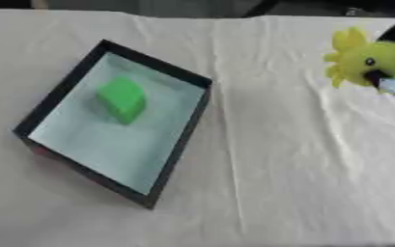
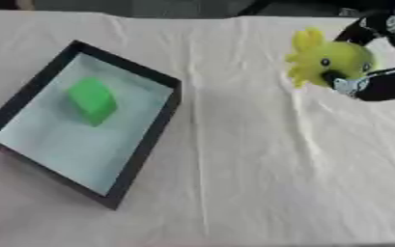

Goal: Pick up objects on the table and place them in the box.

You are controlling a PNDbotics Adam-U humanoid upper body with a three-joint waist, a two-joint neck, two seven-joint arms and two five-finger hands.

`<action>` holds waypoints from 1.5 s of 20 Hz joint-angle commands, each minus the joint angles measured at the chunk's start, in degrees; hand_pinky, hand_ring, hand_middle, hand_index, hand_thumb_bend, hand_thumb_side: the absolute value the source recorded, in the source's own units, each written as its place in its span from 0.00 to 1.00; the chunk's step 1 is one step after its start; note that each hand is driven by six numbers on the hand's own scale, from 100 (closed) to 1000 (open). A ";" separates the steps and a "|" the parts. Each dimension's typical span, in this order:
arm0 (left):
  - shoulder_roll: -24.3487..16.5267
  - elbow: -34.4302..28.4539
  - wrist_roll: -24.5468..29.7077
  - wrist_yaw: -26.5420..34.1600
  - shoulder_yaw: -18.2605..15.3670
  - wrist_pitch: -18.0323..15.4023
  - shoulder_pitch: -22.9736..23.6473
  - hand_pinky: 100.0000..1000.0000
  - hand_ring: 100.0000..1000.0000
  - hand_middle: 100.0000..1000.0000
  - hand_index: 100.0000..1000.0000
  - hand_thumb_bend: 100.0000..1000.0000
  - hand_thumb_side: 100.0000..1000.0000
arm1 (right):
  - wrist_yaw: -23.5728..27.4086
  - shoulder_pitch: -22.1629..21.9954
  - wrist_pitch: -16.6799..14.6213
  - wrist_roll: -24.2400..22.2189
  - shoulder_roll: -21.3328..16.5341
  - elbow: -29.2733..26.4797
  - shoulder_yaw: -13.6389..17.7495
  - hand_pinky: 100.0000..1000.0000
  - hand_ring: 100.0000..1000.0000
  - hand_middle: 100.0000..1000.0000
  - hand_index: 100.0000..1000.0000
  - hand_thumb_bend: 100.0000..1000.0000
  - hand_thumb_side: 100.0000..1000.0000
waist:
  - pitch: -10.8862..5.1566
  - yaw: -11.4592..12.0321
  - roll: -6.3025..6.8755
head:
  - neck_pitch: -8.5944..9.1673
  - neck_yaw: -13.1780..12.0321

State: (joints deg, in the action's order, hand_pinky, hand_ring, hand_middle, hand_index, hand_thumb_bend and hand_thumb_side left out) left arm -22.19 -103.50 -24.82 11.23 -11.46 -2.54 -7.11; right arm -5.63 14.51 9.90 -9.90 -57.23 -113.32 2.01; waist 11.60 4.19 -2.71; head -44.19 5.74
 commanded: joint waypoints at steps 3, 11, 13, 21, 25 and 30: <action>-1.91 -0.72 0.05 -0.15 0.02 0.01 -0.42 0.79 0.54 0.75 0.76 0.37 0.62 | 3.76 8.47 -1.16 -0.11 -5.39 -1.27 -1.20 0.84 0.58 0.44 0.62 0.28 0.02 | -1.49 0.28 -0.09 | 0.07 0.69; -2.12 -0.59 0.35 -0.07 0.46 0.15 -0.53 0.79 0.54 0.75 0.76 0.37 0.62 | 5.30 25.95 0.15 -5.92 -2.30 -1.27 -8.09 0.84 0.58 0.44 0.62 0.29 0.02 | -2.27 0.99 -0.40 | 0.07 1.26; -2.13 -0.57 0.35 -0.05 0.51 0.17 -0.52 0.79 0.54 0.75 0.76 0.37 0.62 | 5.02 30.03 1.69 -7.22 -0.12 -1.27 -9.68 0.84 0.58 0.44 0.62 0.29 0.01 | -2.40 1.04 -0.47 | 0.07 1.20; -2.02 -0.47 0.11 0.06 0.55 0.23 -0.47 0.79 0.54 0.75 0.76 0.38 0.62 | 3.11 42.16 6.87 -10.83 9.72 -0.25 -14.48 0.84 0.57 0.43 0.61 0.28 0.00 | -2.91 1.25 -0.55 | 0.07 1.27; -1.83 -0.39 -0.07 0.12 0.49 0.23 -0.30 0.79 0.54 0.75 0.76 0.38 0.62 | 0.40 47.92 7.06 -12.41 16.56 2.82 -16.90 0.83 0.57 0.43 0.61 0.28 0.00 | -3.20 1.34 -0.33 | 0.07 1.76; -1.45 -0.32 -0.30 0.29 0.53 0.27 -0.36 0.79 0.54 0.75 0.76 0.38 0.62 | -3.88 50.82 5.89 -13.86 25.64 7.67 -19.68 0.84 0.57 0.43 0.61 0.25 0.00 | -3.66 1.73 -0.15 | 0.07 2.36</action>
State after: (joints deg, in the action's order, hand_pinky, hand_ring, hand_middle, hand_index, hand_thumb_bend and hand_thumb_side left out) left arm -22.65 -103.16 -24.93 11.35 -10.76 -2.18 -7.09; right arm -8.28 64.05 16.05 -23.37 -32.85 -106.79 -17.60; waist 8.97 5.92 -3.30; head -44.19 7.79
